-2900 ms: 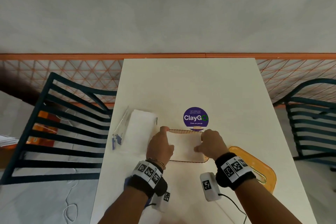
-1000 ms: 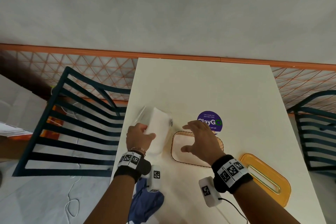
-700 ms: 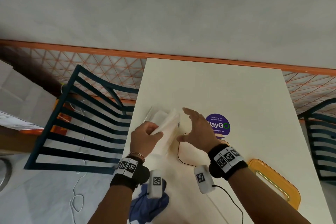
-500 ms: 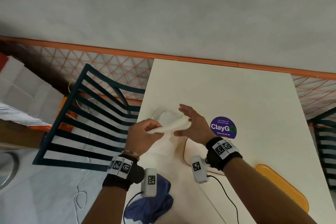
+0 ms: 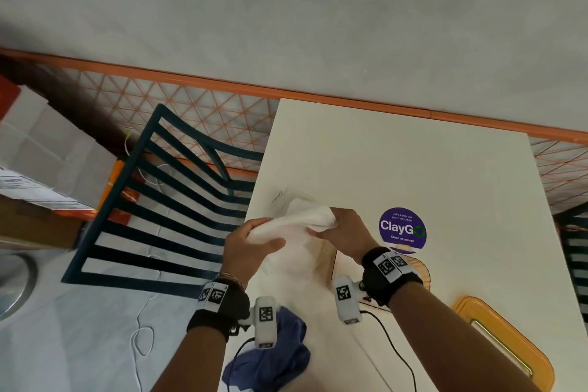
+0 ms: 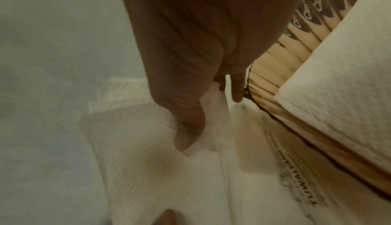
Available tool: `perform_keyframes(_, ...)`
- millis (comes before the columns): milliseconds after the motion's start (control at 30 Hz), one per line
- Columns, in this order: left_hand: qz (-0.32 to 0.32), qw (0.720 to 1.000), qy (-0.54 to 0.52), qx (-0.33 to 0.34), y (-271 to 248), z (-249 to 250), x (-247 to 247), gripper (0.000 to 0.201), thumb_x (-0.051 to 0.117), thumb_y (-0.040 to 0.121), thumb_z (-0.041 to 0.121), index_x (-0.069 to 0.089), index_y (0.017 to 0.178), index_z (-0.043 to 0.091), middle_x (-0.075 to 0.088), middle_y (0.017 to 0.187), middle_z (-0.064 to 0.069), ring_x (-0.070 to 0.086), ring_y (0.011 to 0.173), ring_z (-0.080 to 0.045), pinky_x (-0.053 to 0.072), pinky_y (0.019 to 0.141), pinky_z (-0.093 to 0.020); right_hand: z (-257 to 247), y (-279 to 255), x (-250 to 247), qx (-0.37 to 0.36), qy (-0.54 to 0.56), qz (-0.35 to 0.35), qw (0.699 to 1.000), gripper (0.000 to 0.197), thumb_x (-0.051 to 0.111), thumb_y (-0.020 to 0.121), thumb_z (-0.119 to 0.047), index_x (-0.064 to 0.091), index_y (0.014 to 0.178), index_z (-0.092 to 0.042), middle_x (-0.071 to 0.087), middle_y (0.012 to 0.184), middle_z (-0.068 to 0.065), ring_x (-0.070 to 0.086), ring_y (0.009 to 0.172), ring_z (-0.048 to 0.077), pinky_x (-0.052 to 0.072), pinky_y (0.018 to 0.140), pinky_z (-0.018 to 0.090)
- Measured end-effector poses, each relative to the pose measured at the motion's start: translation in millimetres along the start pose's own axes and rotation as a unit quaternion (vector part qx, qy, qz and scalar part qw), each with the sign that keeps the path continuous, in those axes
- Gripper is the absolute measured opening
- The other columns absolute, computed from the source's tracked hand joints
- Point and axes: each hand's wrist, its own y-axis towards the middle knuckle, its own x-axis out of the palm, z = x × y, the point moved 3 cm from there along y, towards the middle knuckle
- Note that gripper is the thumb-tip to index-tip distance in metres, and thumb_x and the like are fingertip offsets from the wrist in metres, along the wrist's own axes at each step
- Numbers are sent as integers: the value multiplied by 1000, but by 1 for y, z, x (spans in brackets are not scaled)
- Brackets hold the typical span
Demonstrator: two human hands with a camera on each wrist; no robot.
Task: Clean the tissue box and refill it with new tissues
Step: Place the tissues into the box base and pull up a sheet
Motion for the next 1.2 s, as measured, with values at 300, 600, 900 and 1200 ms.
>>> perform_keyframes(300,-19,984,-177,-24,-5,28,1,40,87,76,18,72,113,24,77,108,-5,72,104,-29,59,85,-47,-62,-20,-31,31,130,-48,990,28,87,77,-31,77,96,-12,79,94,1,76,88,18,64,76,36)
perform_keyframes(600,-104,950,-256,-145,-23,47,20,39,85,78,22,74,115,19,77,111,-12,75,100,-32,63,78,-45,-93,-47,-59,-27,50,-89,994,95,96,63,-31,44,142,-35,66,120,-9,68,105,11,60,83,27)
perform_keyframes(900,-326,893,-258,-171,-46,34,39,73,78,76,43,55,139,11,71,112,3,67,103,-19,51,99,-37,-95,-68,-84,-263,-224,-1,938,62,95,57,-44,69,114,-46,52,129,-20,53,110,4,54,86,27)
perform_keyframes(1200,-258,910,-248,-209,-64,24,38,41,68,83,26,65,117,4,79,88,-7,76,81,-21,61,74,-36,-81,-71,-81,-84,-48,-142,985,26,88,75,-35,76,97,-29,75,104,-9,70,99,8,59,85,29)
